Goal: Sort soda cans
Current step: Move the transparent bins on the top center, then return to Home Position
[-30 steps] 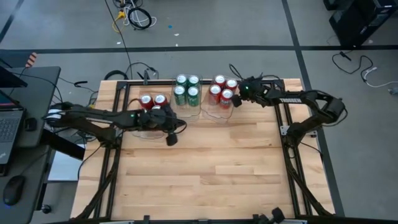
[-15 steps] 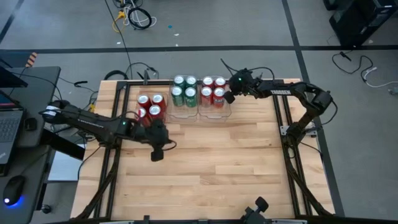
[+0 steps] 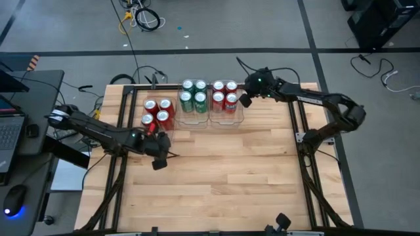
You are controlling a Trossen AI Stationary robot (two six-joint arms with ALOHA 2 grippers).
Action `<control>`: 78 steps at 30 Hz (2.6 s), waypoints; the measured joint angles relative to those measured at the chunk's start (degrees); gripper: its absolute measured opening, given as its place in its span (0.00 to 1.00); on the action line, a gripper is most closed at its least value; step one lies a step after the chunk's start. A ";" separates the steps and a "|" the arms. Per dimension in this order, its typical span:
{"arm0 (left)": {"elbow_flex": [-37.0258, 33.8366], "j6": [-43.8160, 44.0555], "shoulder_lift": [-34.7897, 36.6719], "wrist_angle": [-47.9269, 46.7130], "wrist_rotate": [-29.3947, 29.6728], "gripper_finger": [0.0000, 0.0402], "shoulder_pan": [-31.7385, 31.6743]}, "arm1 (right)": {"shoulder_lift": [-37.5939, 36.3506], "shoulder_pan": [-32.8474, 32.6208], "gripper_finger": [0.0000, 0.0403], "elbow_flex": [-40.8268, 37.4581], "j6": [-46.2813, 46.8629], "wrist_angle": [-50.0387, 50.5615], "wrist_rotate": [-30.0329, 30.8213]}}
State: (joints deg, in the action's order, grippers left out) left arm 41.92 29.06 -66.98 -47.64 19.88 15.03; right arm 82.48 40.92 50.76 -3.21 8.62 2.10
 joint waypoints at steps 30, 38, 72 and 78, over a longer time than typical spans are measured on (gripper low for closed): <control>-0.06 -19.70 -2.33 10.18 14.50 0.00 -15.76 | -12.89 -11.42 0.00 -0.15 -2.05 5.73 -0.57; -0.44 -20.29 0.12 20.50 6.05 0.00 -13.88 | -13.65 -16.76 0.00 -1.56 -8.67 2.21 -11.47; -16.78 -25.81 2.25 65.61 -6.14 0.00 -13.14 | -50.24 -25.98 0.00 -46.54 -2.08 -30.76 -3.91; -16.78 -26.16 2.25 67.87 -6.11 0.00 -14.15 | -55.08 -33.94 0.00 -50.42 -0.98 -30.19 8.10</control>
State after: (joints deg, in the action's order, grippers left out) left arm 25.15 2.90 -64.73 20.23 13.77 0.88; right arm 27.41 6.98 0.34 -4.19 -21.57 10.20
